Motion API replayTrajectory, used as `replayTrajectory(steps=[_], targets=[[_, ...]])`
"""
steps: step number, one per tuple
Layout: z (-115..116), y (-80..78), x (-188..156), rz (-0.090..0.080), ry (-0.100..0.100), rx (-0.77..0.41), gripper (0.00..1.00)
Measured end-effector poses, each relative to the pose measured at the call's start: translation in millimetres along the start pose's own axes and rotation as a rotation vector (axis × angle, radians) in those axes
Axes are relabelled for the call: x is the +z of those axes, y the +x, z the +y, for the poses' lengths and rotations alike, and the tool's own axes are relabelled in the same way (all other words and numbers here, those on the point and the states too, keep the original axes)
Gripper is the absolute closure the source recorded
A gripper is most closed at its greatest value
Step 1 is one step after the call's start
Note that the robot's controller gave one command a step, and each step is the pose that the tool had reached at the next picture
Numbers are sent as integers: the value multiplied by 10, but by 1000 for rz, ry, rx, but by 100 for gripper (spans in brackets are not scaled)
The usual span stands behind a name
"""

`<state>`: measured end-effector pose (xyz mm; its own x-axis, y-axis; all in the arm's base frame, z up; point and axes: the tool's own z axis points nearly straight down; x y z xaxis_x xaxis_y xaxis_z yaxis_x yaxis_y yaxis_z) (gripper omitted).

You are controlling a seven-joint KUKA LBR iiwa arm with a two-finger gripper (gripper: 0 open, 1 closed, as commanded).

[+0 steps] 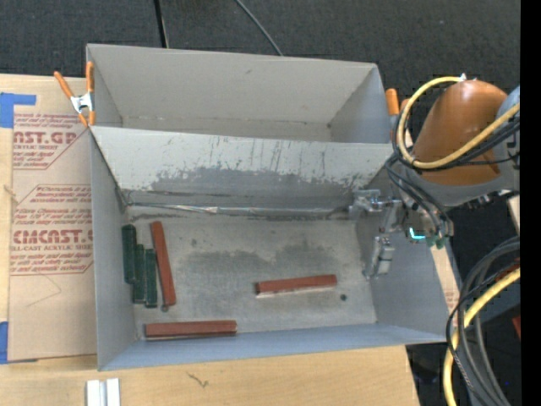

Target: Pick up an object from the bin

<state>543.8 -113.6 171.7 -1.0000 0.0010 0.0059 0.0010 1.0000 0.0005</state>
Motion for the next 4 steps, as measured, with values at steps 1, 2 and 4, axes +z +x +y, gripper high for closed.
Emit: replayTrajectory(steps=[1,2,4], targets=[[4,-19,-40,-8,1,-1,0],[260,213,522,-12,2,-41,0],[332,-178,1020,-8,1,3,0]])
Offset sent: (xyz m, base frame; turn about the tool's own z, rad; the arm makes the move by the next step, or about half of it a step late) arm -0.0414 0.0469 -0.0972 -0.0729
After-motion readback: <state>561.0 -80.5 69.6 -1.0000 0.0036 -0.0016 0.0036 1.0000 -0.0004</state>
